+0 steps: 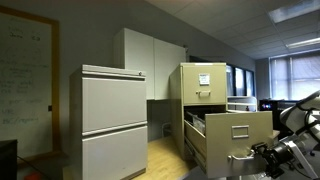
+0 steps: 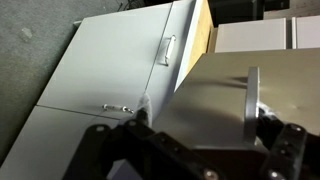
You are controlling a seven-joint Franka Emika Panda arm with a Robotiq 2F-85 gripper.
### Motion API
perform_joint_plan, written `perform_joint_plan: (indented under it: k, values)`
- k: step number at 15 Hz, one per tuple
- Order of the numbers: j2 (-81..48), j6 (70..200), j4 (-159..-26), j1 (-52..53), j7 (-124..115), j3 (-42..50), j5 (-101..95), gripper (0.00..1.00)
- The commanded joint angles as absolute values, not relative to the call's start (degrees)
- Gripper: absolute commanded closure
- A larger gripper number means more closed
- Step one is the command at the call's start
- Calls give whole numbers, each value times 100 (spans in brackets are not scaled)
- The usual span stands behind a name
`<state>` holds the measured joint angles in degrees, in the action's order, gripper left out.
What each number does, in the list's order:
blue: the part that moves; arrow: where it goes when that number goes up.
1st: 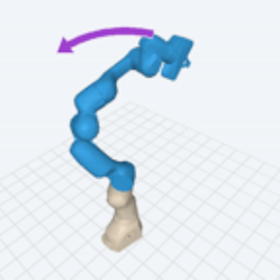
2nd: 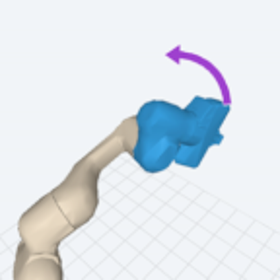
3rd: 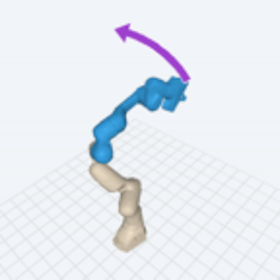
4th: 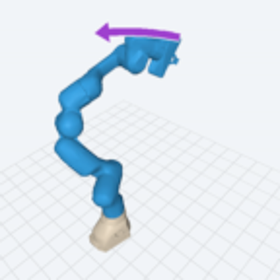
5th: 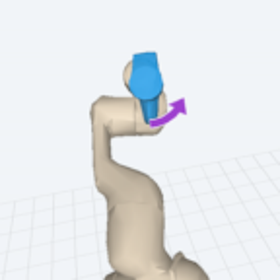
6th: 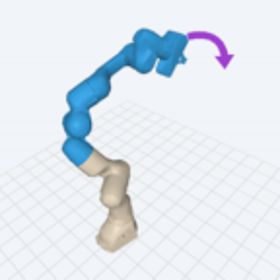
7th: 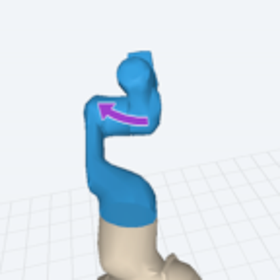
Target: Open the bottom drawer of the beige file cabinet
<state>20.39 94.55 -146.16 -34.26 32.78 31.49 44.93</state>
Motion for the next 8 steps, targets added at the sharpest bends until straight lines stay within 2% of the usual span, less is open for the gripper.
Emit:
perform_joint_plan:
  k: [1, 8]
  values:
    - [2666, 9657, -14604, -3650, 3116, 3045, 3424, 0]
    - [3829, 10098, -14978, -3734, 3312, 2934, 1508, 0]
